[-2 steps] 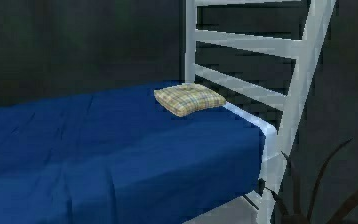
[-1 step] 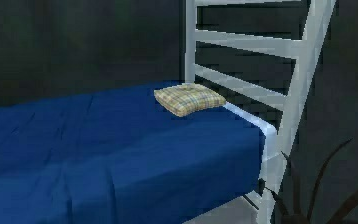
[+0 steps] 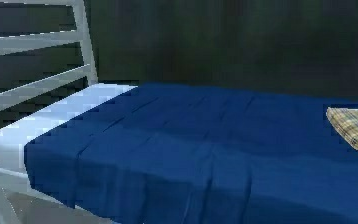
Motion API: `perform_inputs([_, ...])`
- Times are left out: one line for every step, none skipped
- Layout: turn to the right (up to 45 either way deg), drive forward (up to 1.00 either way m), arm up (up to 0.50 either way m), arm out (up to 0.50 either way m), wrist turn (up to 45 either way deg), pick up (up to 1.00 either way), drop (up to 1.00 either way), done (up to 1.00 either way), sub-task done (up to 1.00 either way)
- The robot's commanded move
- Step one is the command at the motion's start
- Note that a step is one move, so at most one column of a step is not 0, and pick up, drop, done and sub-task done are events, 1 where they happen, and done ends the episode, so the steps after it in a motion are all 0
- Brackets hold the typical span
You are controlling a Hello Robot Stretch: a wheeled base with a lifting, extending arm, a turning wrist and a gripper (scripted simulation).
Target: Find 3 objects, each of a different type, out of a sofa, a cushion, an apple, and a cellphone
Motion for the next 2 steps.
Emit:
perform_inputs([-45.0,0.00,0.00,0.00,0.0,0.00,0.00,0.00,0.00])
perform_inputs([-27.0,0.00,0.00,0.00,0.0,0.00,0.00,0.00,0.00])
